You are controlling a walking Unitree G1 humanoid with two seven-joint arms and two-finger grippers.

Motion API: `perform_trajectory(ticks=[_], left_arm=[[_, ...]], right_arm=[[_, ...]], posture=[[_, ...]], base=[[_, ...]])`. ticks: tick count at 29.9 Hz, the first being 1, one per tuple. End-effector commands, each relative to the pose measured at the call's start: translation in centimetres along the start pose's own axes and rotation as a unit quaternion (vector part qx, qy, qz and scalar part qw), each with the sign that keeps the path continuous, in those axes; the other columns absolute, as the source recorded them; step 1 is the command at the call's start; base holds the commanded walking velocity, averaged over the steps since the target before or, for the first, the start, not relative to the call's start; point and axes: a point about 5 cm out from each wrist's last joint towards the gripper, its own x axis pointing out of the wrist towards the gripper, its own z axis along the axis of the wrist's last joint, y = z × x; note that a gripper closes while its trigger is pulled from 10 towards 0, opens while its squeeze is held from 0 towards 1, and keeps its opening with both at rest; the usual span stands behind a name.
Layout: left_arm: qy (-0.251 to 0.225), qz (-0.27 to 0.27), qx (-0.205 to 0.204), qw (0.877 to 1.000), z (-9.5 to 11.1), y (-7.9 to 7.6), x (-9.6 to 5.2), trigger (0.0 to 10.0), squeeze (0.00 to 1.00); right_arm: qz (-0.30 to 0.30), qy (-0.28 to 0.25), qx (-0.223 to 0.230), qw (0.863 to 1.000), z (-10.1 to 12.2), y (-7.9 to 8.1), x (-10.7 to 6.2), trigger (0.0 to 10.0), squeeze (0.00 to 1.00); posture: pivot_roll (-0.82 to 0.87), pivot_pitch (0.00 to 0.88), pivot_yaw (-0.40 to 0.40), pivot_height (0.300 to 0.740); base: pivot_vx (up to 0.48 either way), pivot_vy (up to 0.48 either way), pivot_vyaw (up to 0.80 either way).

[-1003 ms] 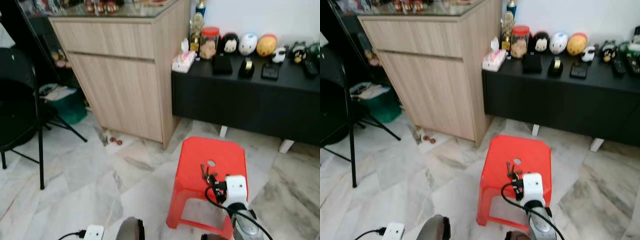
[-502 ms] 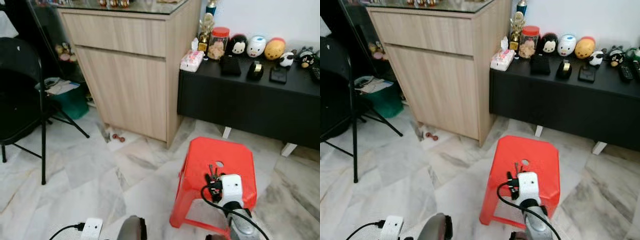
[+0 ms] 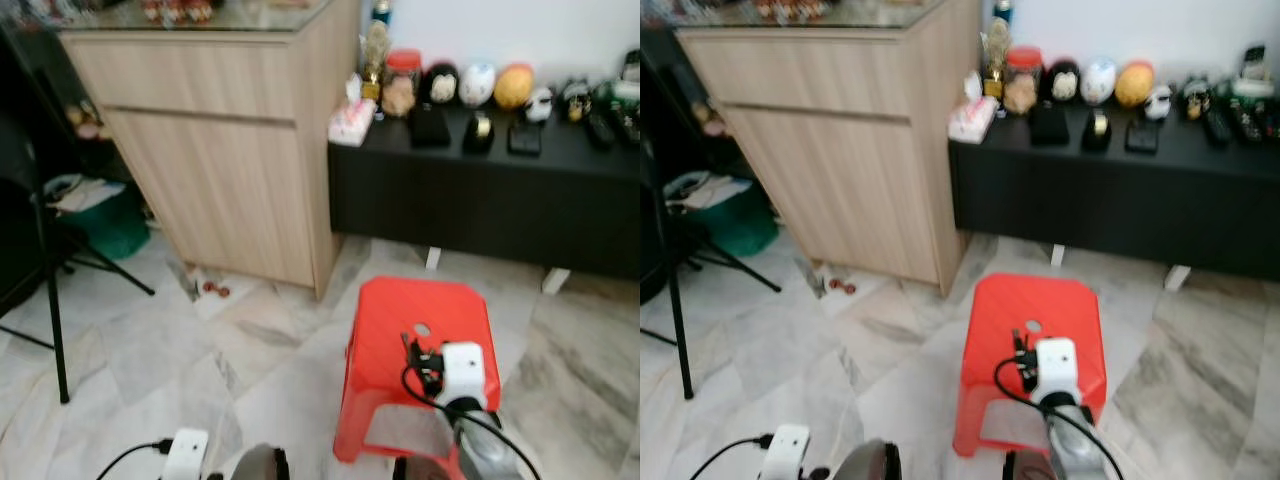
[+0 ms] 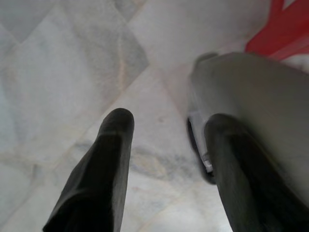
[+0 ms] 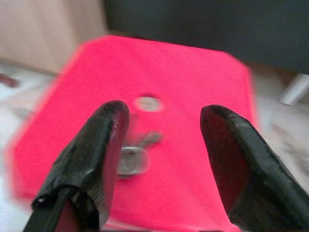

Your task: Hang keys on a hook

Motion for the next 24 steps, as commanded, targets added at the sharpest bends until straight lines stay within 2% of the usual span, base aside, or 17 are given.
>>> perform_trajectory(ticks=[1, 24], left_arm=[[0.01, 0.01, -0.006, 1.0, -0.7, 0.8, -0.2, 10.0, 0.0], [0.01, 0.011, -0.007, 1.0, -0.8, 1.0, -0.3, 10.0, 0.0]], right_arm=[[0.01, -0.002, 0.012, 1.0, 0.3, 1.1, 0.4, 10.0, 0.0], [0.029, 0.044, 0.016, 0.998, -0.9, 1.3, 0.3, 10.0, 0.0]], posture=[[0.0, 0.066, 0.037, 0.623], [0.0, 0.073, 0.035, 0.623]], base=[[0.296, 0.0, 0.0], [0.023, 0.0, 0.0]])
